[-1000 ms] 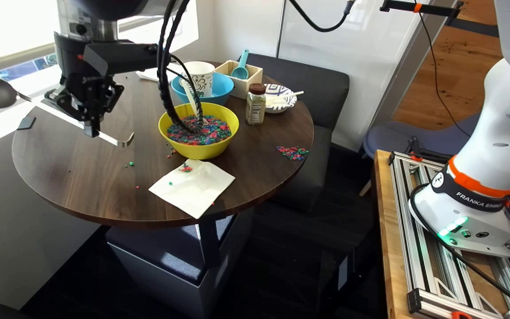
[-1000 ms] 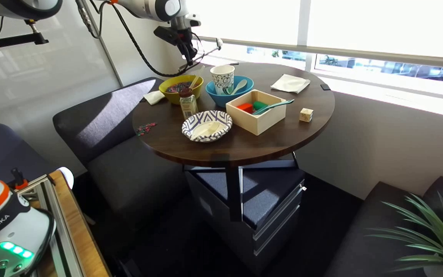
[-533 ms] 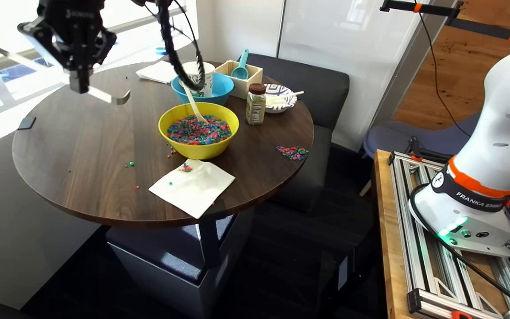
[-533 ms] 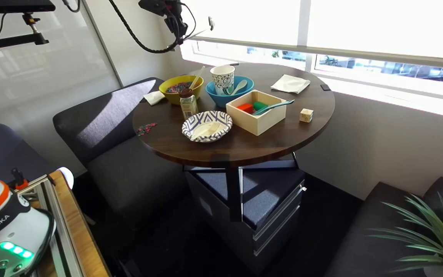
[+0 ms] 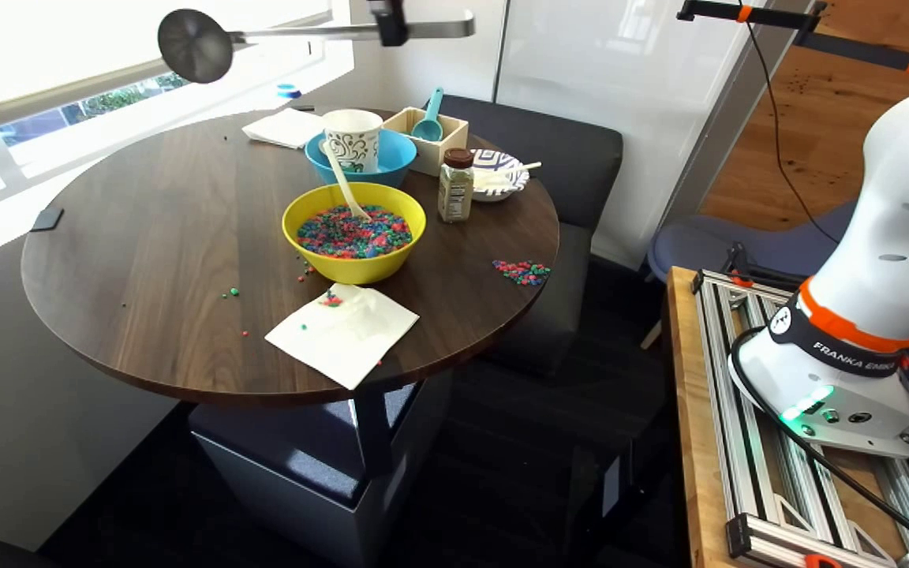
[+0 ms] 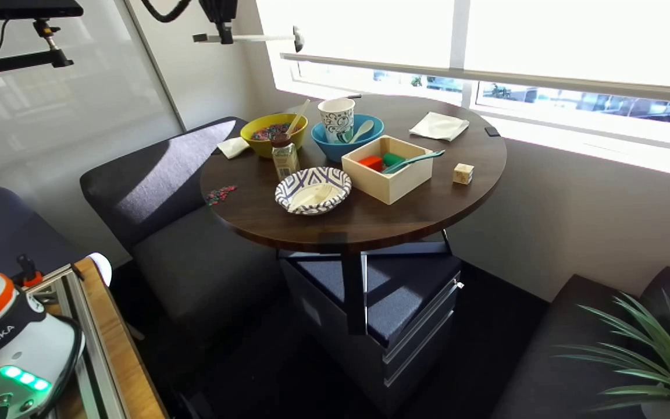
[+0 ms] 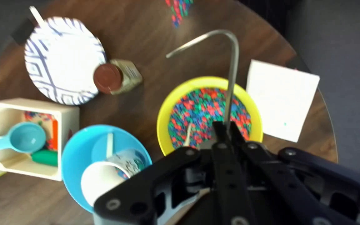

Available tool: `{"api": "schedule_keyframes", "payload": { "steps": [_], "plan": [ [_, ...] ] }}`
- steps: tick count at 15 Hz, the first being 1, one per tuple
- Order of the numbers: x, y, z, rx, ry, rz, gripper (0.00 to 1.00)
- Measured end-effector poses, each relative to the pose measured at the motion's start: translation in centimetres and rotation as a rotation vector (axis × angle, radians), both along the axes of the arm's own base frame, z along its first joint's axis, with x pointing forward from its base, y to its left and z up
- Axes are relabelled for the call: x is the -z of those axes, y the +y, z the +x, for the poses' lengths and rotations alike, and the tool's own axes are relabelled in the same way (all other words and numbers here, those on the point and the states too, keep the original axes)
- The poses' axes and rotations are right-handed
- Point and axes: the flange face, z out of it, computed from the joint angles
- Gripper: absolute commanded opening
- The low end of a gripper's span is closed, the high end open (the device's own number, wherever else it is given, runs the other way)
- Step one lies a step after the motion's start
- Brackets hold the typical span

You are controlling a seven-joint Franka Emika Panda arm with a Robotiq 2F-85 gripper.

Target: Put the ladle in the yellow bowl

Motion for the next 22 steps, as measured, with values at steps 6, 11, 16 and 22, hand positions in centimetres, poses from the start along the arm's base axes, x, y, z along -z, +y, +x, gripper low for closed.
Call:
{"api": "schedule_keyframes", "payload": {
  "steps": [6,11,16,22],
  "plan": [
    [2.6,-0.6,-6.3,-0.107,0.304,-0.105,0.04],
    [2.9,-0.7,-6.2,-0.109,0.315,-0.107,0.01],
    [6.4,1.8,-5.6,-0.107,0.326,-0.255,0.01],
    [12.2,4.9,-3.6,-0.188,0.279,-0.483,0.01]
  ]
}}
